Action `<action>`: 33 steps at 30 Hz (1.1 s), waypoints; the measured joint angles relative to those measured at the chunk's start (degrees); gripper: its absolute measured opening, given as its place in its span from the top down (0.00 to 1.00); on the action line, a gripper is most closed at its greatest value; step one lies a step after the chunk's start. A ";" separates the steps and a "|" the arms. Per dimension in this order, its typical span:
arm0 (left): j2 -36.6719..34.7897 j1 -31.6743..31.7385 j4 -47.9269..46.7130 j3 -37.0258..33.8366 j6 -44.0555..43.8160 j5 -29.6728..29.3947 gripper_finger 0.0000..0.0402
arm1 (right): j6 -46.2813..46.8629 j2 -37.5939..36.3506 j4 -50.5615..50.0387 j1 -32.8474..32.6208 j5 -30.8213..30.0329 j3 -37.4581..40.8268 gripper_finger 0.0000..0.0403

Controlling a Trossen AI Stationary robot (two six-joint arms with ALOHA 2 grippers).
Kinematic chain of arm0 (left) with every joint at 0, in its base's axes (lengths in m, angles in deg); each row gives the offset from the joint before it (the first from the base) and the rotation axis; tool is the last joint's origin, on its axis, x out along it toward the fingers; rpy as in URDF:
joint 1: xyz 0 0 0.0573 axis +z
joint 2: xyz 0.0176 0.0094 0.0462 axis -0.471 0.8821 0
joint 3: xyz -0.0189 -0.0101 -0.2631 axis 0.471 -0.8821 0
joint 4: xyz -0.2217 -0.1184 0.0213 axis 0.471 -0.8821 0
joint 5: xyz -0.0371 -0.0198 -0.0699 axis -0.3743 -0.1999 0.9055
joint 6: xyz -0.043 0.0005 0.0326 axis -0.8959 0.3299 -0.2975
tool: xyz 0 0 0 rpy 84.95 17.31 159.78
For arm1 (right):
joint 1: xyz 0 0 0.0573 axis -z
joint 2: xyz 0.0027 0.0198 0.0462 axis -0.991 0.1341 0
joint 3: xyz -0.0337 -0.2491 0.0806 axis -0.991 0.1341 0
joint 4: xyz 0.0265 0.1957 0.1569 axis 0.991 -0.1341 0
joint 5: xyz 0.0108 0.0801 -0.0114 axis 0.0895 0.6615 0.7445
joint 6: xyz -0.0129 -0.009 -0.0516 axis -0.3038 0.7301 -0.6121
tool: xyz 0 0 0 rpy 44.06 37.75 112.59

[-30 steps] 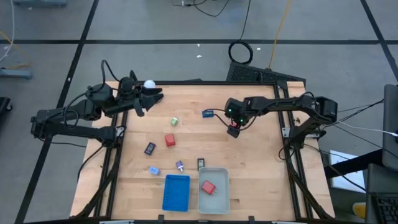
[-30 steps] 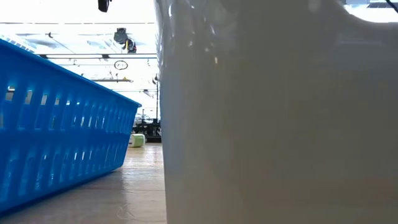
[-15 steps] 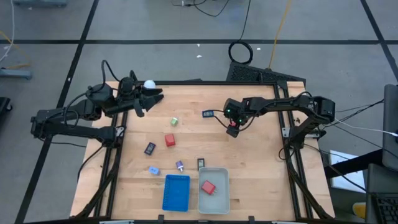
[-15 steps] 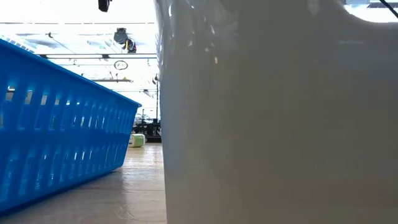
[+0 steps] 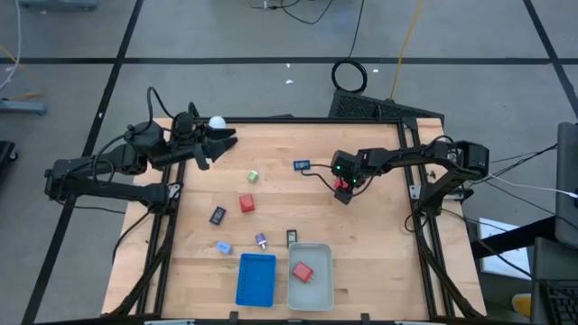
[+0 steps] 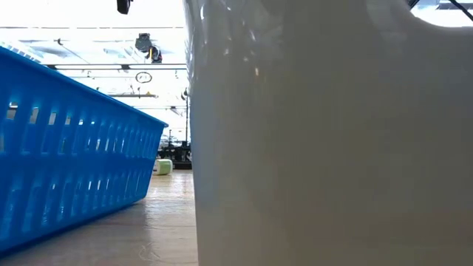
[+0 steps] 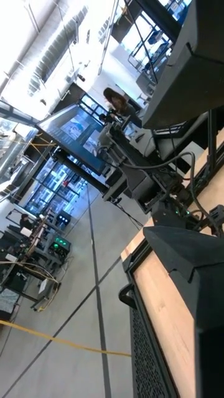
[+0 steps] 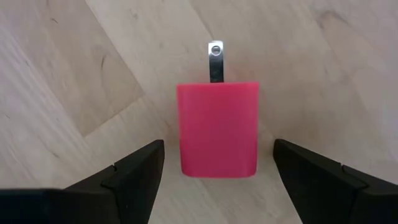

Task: Pick & Place Office items
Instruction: Put the pink charger adapter into the gray bin

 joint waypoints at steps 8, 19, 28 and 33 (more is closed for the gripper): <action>-0.01 0.00 0.02 0.00 -0.27 -0.02 0.33 | 1.84 -0.35 2.05 0.02 0.07 0.14 0.26; 0.00 0.02 0.04 0.00 -0.27 -0.04 0.33 | 2.21 -1.51 0.01 0.02 0.43 0.14 0.26; 0.00 0.01 0.09 0.00 -0.26 -0.07 0.33 | 2.89 -4.67 -1.08 0.00 1.93 0.16 0.26; 0.00 0.02 0.11 0.00 -0.15 -0.09 0.33 | 2.71 -5.15 -0.71 0.00 1.63 0.09 0.26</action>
